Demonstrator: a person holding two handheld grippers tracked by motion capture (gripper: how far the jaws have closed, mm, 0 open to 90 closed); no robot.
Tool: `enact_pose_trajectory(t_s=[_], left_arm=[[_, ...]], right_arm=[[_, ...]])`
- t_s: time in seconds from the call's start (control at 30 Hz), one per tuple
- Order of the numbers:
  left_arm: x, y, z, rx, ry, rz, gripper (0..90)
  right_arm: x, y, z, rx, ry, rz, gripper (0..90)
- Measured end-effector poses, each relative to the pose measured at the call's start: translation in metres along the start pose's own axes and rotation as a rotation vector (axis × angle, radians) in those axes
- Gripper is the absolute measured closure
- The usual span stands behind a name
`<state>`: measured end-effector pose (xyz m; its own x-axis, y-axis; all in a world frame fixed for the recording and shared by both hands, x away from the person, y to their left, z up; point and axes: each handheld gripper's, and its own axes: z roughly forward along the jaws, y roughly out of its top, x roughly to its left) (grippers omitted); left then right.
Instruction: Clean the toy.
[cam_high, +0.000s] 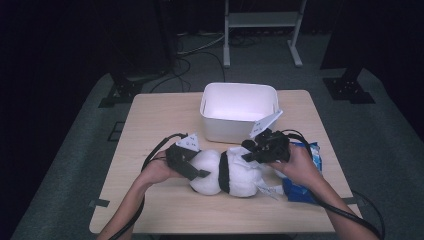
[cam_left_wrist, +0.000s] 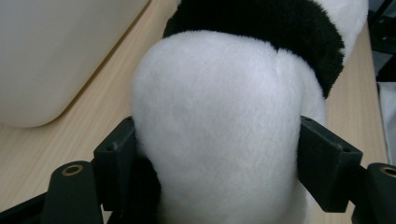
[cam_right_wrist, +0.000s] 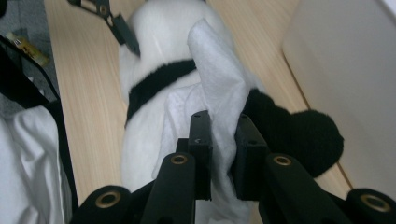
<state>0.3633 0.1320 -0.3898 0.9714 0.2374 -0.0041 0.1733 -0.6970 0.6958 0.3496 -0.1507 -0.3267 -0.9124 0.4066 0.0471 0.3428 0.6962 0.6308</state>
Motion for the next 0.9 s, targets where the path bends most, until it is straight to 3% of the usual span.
enact_pose_trajectory(t_s=[0.13, 0.3, 0.5, 0.9], left_arm=[[-0.005, -0.002, -0.001, -0.007, 0.015, 0.009, 23.6], [-0.007, -0.008, -0.001, -0.033, 0.005, -0.022, 22.3], [-0.008, -0.006, -0.003, -0.044, -0.035, -0.049, 16.6], [-0.002, -0.011, -0.007, -0.063, -0.091, -0.124, 6.7]], right_arm=[[-0.001, 0.014, 0.011, -0.008, 0.009, -0.026, 78.8], [-0.005, 0.02, 0.013, 0.004, 0.003, -0.02, 78.6], [-0.01, 0.004, 0.01, 0.012, 0.05, 0.029, 78.6], [-0.007, -0.022, 0.0, 0.008, 0.07, 0.052, 78.6]])
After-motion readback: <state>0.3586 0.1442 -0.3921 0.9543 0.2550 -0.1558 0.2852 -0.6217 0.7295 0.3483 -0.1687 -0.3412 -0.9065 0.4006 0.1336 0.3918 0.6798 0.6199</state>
